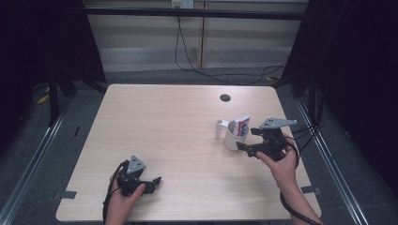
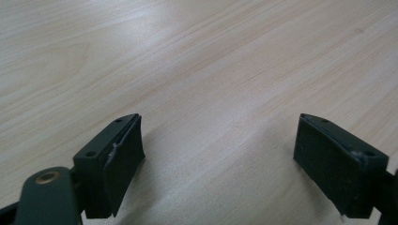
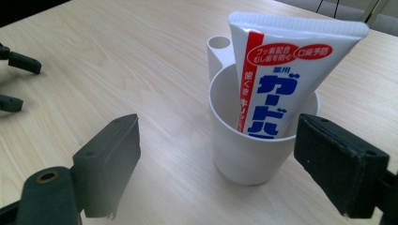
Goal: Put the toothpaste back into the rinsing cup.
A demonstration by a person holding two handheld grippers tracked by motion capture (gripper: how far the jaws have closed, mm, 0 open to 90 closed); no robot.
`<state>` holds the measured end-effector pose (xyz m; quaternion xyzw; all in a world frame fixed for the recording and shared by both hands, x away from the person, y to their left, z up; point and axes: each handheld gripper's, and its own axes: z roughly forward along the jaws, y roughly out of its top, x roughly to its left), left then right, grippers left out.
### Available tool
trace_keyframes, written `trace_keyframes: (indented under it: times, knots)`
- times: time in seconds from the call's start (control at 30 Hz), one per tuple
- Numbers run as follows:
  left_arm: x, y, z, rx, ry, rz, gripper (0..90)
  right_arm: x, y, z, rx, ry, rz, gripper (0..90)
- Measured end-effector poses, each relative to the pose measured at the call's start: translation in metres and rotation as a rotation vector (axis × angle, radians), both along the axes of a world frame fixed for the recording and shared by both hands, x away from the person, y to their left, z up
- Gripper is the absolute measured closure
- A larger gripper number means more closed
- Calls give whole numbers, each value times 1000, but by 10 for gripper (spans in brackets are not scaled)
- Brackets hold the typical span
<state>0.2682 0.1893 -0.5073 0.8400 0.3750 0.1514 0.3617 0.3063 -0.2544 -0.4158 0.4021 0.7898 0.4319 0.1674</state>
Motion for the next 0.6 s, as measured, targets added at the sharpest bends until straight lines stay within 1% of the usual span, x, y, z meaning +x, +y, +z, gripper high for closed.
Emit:
trace_keyframes:
  times: [0.17,0.3,0.43,0.5,0.53,0.6]
  knots:
    - [0,-1,0,3,-4,2,159,-6,2,-5,-24,5,19,147]
    - [0,-1,0,3,-4,2,159,-9,3,-10,-22,15,25,145]
    - [0,0,0,9,-5,-1,160,-12,3,-14,-32,34,40,140]
    - [-1,0,0,11,-5,-2,160,-15,3,-16,-48,26,52,139]
    - [-1,0,0,10,-5,-1,161,-16,3,-18,-42,31,59,140]
    - [-1,-1,0,1,-4,6,160,-18,3,-20,-50,28,64,139]
